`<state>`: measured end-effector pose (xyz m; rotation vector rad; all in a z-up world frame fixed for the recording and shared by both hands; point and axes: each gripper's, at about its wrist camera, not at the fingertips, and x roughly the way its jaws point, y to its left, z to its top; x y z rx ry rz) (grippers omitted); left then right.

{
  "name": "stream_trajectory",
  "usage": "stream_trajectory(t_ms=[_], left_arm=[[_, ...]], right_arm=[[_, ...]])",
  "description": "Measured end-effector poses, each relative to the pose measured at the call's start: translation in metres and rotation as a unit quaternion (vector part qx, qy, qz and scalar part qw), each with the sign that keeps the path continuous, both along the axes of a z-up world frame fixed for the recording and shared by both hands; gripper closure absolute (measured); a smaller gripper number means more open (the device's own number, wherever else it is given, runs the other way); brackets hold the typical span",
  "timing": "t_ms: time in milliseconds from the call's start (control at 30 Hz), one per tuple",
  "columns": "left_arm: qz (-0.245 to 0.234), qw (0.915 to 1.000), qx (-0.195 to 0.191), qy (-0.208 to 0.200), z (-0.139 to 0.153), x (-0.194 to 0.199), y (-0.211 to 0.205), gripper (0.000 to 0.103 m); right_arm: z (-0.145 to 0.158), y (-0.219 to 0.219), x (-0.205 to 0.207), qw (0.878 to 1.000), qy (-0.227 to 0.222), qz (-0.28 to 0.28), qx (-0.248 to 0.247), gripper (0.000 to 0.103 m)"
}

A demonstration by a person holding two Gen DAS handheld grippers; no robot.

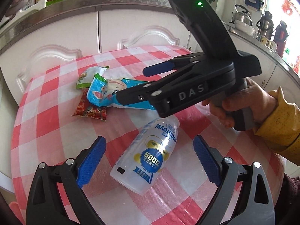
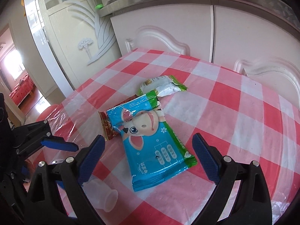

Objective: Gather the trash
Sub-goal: 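Grasp the white MAGICDAY bottle with the left gripper while the right grasps the blue wipes pack, then carry the bottle and wipes pack with both grippers over the orange bucket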

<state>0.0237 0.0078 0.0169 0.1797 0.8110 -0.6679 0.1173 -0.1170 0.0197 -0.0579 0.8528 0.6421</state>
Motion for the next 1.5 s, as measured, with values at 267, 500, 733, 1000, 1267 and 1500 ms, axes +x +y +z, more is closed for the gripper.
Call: stream_trajectory(t_ms=[267, 500, 733, 1000, 1267, 1500], left_arm=[[-0.008, 0.9997, -0.02, 0.007, -0.002, -0.001, 0.001, 0.011], [-0.004, 0.9994, -0.031, 0.014, -0.003, 0.0, 0.004, 0.022], [0.001, 0.9994, -0.03, 0.016, -0.004, -0.001, 0.005, 0.03], [0.016, 0.9989, -0.032, 0.029, -0.006, -0.001, 0.011, 0.04], [0.047, 0.9966, -0.052, 0.044, -0.009, -0.002, 0.022, 0.058], [0.078, 0.9931, -0.071, 0.05, -0.009, -0.005, 0.035, 0.058]], right_arm=[[-0.011, 0.012, 0.01, 0.999, 0.007, 0.0, -0.041, 0.009], [-0.011, 0.015, 0.011, 0.998, -0.009, -0.014, -0.06, 0.009], [-0.012, 0.016, 0.011, 0.998, -0.007, -0.012, -0.063, 0.019], [-0.013, 0.016, 0.009, 0.997, -0.013, -0.018, -0.072, 0.041], [-0.011, 0.007, 0.005, 0.998, -0.005, -0.039, -0.052, 0.046], [-0.01, -0.012, -0.005, 0.996, 0.006, -0.086, -0.022, 0.049]])
